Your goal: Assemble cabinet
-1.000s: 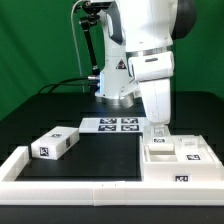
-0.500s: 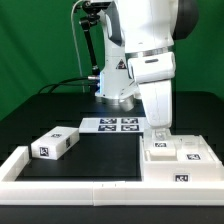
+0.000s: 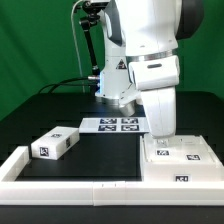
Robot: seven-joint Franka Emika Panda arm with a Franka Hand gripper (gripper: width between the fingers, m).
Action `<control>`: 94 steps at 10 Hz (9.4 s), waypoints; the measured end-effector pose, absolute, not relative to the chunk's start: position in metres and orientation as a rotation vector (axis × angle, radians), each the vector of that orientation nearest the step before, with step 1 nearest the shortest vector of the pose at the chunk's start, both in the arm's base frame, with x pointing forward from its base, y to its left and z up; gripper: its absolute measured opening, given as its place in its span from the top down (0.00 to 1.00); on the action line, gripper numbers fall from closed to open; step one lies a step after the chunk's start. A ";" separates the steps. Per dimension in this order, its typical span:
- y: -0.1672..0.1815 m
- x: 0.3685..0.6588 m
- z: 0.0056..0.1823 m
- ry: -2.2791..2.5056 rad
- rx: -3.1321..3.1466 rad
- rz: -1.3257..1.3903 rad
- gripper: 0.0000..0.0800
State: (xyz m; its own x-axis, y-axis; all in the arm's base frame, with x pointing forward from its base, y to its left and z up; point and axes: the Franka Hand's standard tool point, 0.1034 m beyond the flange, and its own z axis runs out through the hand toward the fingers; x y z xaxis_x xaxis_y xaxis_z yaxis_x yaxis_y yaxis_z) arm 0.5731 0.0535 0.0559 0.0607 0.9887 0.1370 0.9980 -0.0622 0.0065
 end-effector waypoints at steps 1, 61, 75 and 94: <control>0.053 0.575 0.055 -2.095 -2.209 -0.155 0.91; 0.071 0.505 0.008 -0.096 -2.939 -0.321 0.00; 0.037 0.510 0.037 -0.227 -2.967 -0.359 1.00; 0.058 0.569 0.146 -0.294 -2.949 -0.301 1.00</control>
Offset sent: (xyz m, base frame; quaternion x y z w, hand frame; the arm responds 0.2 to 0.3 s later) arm 0.0224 0.0116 -0.0050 -0.0342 0.0354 -0.0434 0.9978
